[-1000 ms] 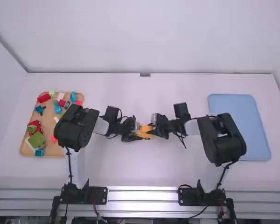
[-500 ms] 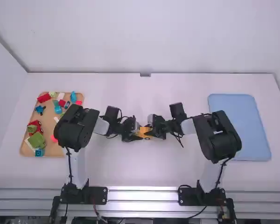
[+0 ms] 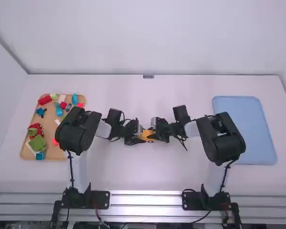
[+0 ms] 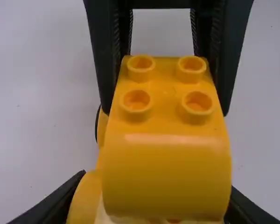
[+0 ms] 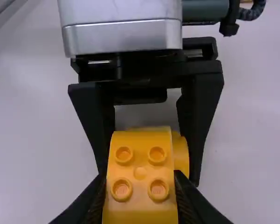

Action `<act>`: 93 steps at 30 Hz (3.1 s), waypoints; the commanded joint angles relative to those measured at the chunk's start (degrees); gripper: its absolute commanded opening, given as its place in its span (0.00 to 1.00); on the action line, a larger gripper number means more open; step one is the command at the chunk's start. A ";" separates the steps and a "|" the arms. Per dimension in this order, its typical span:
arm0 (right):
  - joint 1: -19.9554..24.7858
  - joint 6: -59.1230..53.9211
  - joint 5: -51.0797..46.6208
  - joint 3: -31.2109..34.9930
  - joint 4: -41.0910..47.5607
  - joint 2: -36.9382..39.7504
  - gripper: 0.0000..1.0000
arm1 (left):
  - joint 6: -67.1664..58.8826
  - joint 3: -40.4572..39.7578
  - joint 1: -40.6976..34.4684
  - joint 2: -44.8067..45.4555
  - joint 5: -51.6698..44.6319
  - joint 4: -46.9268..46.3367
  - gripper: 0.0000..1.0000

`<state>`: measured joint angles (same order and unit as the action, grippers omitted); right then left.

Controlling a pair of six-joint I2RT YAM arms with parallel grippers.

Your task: Assemble lego blocks to make yellow taxi

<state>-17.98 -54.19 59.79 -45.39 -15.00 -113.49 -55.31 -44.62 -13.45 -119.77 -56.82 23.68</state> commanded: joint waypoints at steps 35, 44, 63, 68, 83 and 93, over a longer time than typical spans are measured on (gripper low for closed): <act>-3.30 4.68 -11.91 3.91 -4.24 -1.40 0.05 | 1.92 2.12 -0.48 -2.71 10.82 -2.01 0.11; -3.67 6.16 -12.50 4.33 -2.99 -1.40 0.08 | 1.92 2.14 -0.39 -2.71 10.82 -1.99 0.11; -5.53 6.14 -20.09 5.07 2.69 -1.36 0.00 | 1.92 2.14 -0.44 -2.71 10.84 -1.79 0.10; -6.19 7.87 -21.49 7.26 -3.52 -1.31 0.00 | 1.95 1.92 -0.70 -2.71 10.80 -1.84 0.10; -3.39 10.88 -16.02 7.43 -10.64 -0.72 0.24 | 3.39 1.86 -0.74 -2.71 10.82 -0.96 0.10; -1.88 11.17 -12.15 7.48 -14.86 -0.72 0.43 | 3.43 1.79 -0.74 -2.71 10.82 -0.87 0.09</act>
<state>-20.12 -44.14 49.58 -38.92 -29.95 -112.62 -53.84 -44.62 -13.80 -119.50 -55.57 24.73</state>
